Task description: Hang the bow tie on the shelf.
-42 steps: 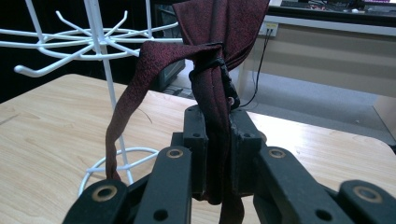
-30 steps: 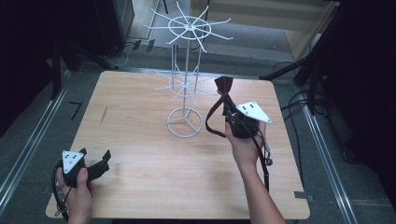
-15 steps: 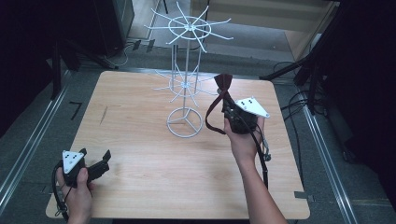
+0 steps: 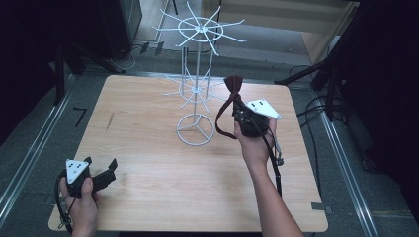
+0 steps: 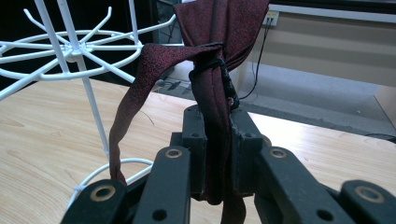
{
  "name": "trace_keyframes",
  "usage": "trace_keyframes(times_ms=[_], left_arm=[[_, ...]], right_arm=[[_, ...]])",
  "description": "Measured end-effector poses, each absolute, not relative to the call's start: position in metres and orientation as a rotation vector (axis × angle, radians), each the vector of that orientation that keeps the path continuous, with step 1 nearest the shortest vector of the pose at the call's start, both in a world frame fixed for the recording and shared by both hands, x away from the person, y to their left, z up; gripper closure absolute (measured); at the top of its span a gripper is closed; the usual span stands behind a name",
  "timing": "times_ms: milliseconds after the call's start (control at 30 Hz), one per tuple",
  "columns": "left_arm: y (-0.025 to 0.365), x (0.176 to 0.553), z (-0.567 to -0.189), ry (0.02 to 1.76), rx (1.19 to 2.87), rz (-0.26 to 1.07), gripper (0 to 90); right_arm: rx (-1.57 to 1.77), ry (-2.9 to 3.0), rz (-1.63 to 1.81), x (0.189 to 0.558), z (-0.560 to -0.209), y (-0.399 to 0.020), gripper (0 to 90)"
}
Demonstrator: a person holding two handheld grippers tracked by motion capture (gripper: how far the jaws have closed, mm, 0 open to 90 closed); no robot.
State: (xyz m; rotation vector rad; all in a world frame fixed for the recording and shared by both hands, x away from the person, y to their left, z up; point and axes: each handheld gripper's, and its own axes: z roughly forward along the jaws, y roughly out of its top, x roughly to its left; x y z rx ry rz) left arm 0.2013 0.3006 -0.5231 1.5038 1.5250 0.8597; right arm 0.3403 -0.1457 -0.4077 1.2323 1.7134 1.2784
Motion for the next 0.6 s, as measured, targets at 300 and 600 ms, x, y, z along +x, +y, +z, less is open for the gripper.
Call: trace_keyframes(times_ms=[300, 600], left_arm=[[0.301, 0.201, -0.523, 1.525, 1.500, 0.857, 13.7], [0.301, 0.201, -0.523, 1.525, 1.500, 0.857, 13.7]], right_arm=[[1.249, 1.728, 1.278, 0.346, -0.414, -0.139, 80.1], [1.259, 1.738, 1.271, 0.350, -0.420, -0.134, 79.8]])
